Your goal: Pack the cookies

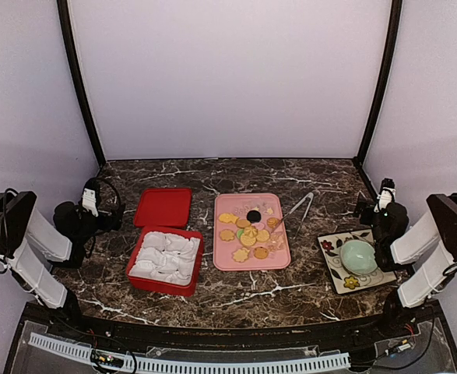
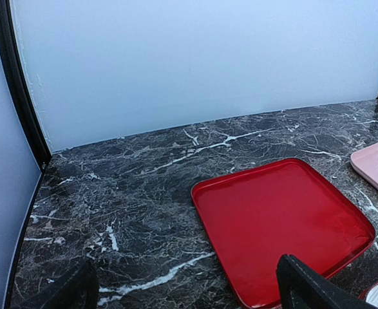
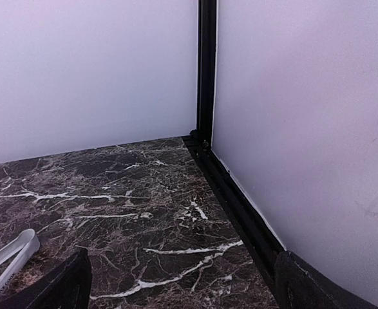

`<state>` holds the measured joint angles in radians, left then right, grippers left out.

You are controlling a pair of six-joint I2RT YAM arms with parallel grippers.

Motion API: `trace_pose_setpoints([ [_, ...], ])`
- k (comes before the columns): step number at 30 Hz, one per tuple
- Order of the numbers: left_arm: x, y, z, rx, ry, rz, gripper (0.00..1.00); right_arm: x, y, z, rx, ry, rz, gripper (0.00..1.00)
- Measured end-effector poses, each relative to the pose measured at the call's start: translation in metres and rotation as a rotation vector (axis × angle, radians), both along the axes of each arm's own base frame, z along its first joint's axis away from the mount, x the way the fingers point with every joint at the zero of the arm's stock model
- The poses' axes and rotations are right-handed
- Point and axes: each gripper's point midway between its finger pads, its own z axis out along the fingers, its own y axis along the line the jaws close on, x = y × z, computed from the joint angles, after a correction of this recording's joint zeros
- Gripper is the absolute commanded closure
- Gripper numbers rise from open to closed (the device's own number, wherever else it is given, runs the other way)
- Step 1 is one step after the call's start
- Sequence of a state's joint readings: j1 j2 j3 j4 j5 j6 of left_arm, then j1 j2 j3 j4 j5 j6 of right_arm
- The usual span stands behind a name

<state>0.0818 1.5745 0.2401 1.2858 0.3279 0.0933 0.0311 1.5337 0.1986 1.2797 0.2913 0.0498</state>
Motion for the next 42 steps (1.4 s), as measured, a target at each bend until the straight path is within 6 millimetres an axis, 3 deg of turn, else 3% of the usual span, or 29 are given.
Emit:
trace_pose_setpoints([
  [9, 0.0, 0.0, 0.0, 0.0, 0.0, 0.0, 0.01, 0.0, -0.002, 0.0, 0.009, -0.002, -0.008, 0.0],
  [17, 0.006, 0.003, 0.0, -0.012, 0.041, 0.002, 0.01, -0.003, -0.021, 0.01, 0.044, 0.004, -0.129, 0.0],
  [19, 0.021, 0.007, 0.01, -0.015, 0.072, 0.01, 0.01, 0.005, -0.03, 0.029, 0.062, 0.008, -0.189, 0.0],
  [22, 0.056, 0.012, 0.052, 0.013, 0.096, 0.003, 0.01, 0.031, -0.034, 0.089, 0.087, -0.03, -0.216, 0.0],
  [24, 0.07, 0.013, 0.079, 0.036, 0.115, -0.007, 0.01, 0.04, -0.034, 0.119, 0.148, -0.053, -0.228, 0.0],
  [26, 0.073, 0.012, 0.093, 0.055, 0.158, -0.023, 0.01, 0.046, -0.033, 0.128, 0.223, -0.026, -0.234, 0.0],
  [28, 0.07, 0.011, 0.095, 0.071, 0.221, -0.04, 0.01, 0.056, -0.027, 0.129, 0.298, 0.038, -0.209, 0.0],
  [33, 0.05, 0.007, 0.076, 0.086, 0.417, -0.081, 0.01, 0.081, 0.014, 0.113, 0.431, 0.212, -0.085, 0.01],
  [37, 0.033, 0.002, 0.063, 0.076, 0.53, -0.114, 0.02, 0.09, 0.076, 0.079, 0.436, 0.39, -0.008, 0.09],
  [42, 0.015, -0.006, 0.058, 0.043, 0.634, -0.158, 0.02, 0.08, 0.148, 0.031, 0.41, 0.59, 0.067, 0.19],
])
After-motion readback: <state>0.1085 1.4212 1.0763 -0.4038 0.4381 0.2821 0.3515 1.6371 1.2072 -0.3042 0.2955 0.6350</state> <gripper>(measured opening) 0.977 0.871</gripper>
